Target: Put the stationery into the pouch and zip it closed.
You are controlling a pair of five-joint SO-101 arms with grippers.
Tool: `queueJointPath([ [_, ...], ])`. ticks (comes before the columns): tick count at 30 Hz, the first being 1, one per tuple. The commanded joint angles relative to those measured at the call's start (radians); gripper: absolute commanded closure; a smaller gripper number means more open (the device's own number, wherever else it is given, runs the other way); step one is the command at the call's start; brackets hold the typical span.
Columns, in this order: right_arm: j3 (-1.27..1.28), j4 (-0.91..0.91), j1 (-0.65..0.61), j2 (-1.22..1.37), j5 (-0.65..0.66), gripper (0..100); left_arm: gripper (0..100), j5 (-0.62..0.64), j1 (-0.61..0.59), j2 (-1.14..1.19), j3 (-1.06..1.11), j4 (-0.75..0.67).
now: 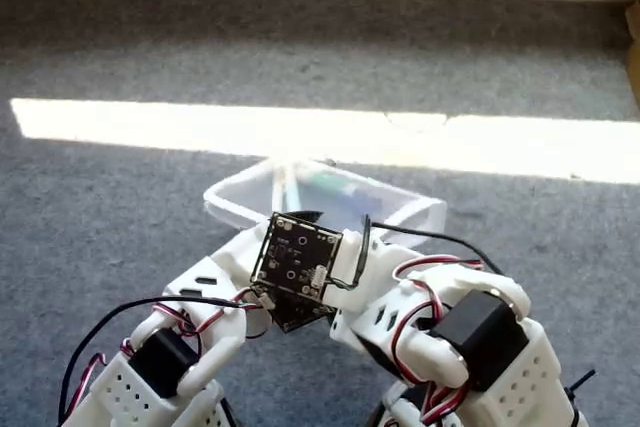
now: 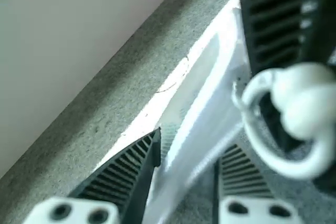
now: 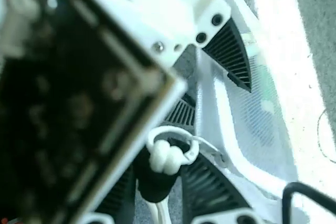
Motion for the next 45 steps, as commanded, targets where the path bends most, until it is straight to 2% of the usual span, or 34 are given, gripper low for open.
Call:
queueJointPath([
  [1, -0.016, 0.013, -0.001, -0.018, -0.014, 99.5, 94, -0.009, 0.004, -0.013, -0.015, -0.023],
  [3, -0.016, 0.013, -0.001, -0.018, -0.038, 99.5, 99, -0.009, -0.016, -0.013, -0.033, -0.023],
  [7, -0.018, 0.004, 0.054, -0.018, -0.081, 99.5, 99, -0.005, -0.09, -0.013, -0.073, -0.02],
  [13, -0.018, -0.108, 0.188, -0.018, -0.189, 99.5, 99, 0.006, -0.107, -0.013, -0.139, 0.153],
  [17, -0.018, -0.165, 0.232, -0.03, -0.267, 99.5, 99, 0.072, -0.113, -0.013, -0.168, 0.212],
  [21, -0.018, -0.22, 0.271, -0.133, -0.33, 99.5, 99, 0.074, -0.113, -0.013, -0.168, 0.245],
  [31, 0.053, -0.317, 0.386, -0.26, -0.347, 99.5, 99, 0.13, -0.105, -0.288, -0.166, 0.422],
  [40, 0.237, -0.483, 0.475, -0.262, -0.347, 99.5, 99, 0.13, -0.111, -0.266, -0.16, 0.437],
  [45, 0.255, -0.521, 0.555, -0.262, -0.394, 99.5, 99, 0.13, -0.113, -0.266, -0.16, 0.44],
])
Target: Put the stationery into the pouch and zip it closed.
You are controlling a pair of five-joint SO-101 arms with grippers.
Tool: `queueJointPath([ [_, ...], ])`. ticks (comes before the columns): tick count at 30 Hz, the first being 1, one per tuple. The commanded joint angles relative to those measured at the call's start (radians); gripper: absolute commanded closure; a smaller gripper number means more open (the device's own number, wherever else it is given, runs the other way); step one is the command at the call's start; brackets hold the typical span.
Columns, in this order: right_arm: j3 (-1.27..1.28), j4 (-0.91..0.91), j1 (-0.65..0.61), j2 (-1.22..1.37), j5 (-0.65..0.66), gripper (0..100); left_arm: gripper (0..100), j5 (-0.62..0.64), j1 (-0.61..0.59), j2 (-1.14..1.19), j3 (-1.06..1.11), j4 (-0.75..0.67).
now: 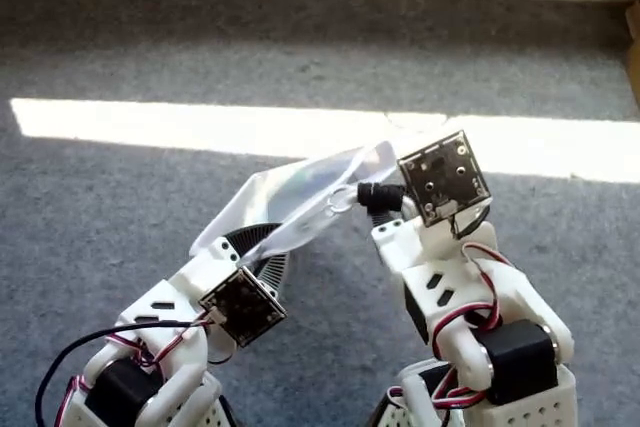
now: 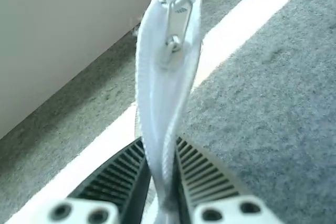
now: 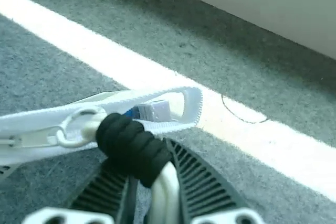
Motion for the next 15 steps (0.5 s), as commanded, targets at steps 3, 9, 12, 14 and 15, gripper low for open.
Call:
queueJointPath([
  [3, -0.005, -0.05, 0.093, -0.015, -0.025, 99.5, 99, 0.015, -0.021, -0.001, -0.045, 0.015],
  [9, 0.053, -0.131, 0.156, -0.015, -0.026, 99.5, 99, 0.015, -0.021, -0.001, -0.045, 0.015],
  [12, 0.087, -0.173, 0.186, -0.015, -0.026, 99.5, 99, 0.015, -0.021, -0.001, -0.045, 0.015],
  [14, 0.096, -0.189, 0.203, -0.015, -0.026, 99.5, 99, 0.015, -0.022, -0.001, -0.045, 0.015],
  [15, 0.097, -0.191, 0.208, -0.015, -0.026, 99.5, 99, 0.015, -0.022, -0.001, -0.045, 0.015],
])
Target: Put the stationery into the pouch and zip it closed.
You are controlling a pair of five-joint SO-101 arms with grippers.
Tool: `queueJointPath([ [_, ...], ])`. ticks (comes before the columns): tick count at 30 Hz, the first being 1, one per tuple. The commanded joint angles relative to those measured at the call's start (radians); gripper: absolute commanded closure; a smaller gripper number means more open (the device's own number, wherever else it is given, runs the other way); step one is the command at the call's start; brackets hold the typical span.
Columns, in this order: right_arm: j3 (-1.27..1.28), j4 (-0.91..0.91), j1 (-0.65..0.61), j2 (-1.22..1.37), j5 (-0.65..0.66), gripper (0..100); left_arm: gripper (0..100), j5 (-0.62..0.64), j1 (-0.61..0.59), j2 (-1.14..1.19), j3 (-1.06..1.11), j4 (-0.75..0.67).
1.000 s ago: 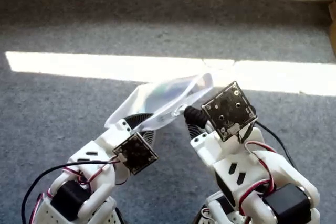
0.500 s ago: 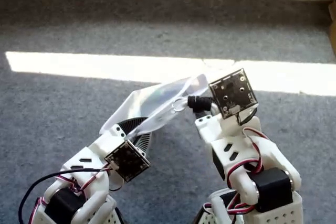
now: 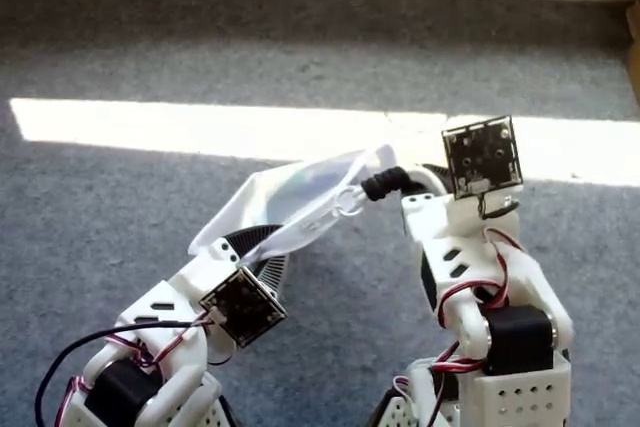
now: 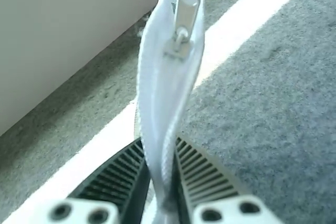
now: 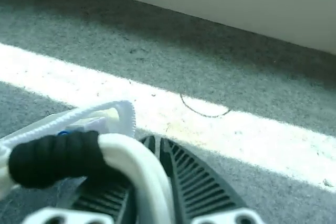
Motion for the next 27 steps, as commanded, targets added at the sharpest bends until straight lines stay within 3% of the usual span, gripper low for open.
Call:
queueJointPath([
  [1, -0.008, -0.039, 0.036, -0.021, -0.008, 99.5, 99, 0.015, -0.021, 0.001, -0.045, 0.009],
  [10, -0.01, -0.002, -0.025, -0.021, 0.002, 99.5, 99, 0.015, -0.021, 0.001, -0.054, 0.003],
  [17, -0.018, 0.079, -0.166, -0.021, 0.006, 99.5, 72, 0.069, -0.012, 0.001, -0.077, 0.009],
  [27, -0.01, 0.084, -0.297, -0.021, 0.057, 99.5, 72, 0.063, 0.085, 0.004, -0.079, -0.018],
])
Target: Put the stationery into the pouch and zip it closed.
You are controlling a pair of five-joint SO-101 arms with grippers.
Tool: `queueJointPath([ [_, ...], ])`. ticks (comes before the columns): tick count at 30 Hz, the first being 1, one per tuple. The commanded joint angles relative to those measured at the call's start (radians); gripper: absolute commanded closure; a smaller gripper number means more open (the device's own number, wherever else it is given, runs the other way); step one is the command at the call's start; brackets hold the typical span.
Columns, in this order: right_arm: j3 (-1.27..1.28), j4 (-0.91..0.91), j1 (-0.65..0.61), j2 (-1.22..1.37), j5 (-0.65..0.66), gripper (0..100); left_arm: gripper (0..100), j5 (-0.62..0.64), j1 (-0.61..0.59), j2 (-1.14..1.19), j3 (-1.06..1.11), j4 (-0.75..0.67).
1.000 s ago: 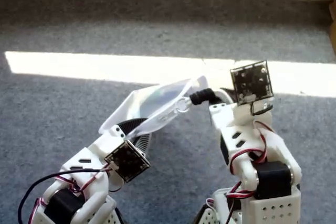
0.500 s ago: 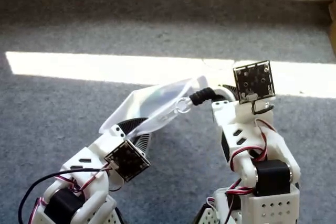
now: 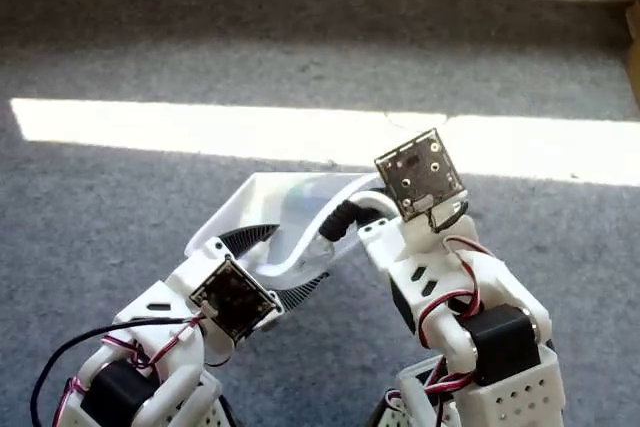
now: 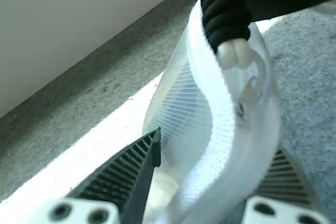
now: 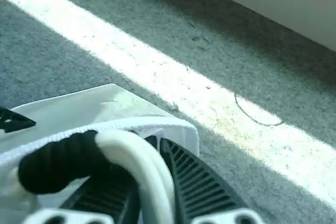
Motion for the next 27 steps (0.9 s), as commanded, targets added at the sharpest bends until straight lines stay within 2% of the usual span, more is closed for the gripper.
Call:
queueJointPath([
  [1, -0.008, 0.002, -0.028, -0.021, 0.012, 99.5, 72, -0.023, 0.079, 0.001, -0.054, -0.026],
  [7, -0.008, 0.002, -0.028, -0.021, 0.014, 99.5, 79, -0.035, 0.094, 0.001, -0.065, -0.081],
  [13, -0.007, 0.004, -0.025, -0.021, 0.014, 99.5, 79, -0.035, 0.094, 0.001, -0.134, -0.011],
  [20, -0.015, 0.024, -0.025, -0.021, 0.014, 99.5, 83, -0.037, 0.093, -0.001, -0.09, 0.018],
  [23, -0.016, 0.038, -0.025, -0.021, 0.014, 99.5, 83, -0.075, 0.093, -0.002, -0.065, 0.018],
  [27, -0.015, 0.038, -0.024, -0.021, 0.014, 99.5, 83, -0.08, 0.03, -0.002, -0.058, 0.018],
])
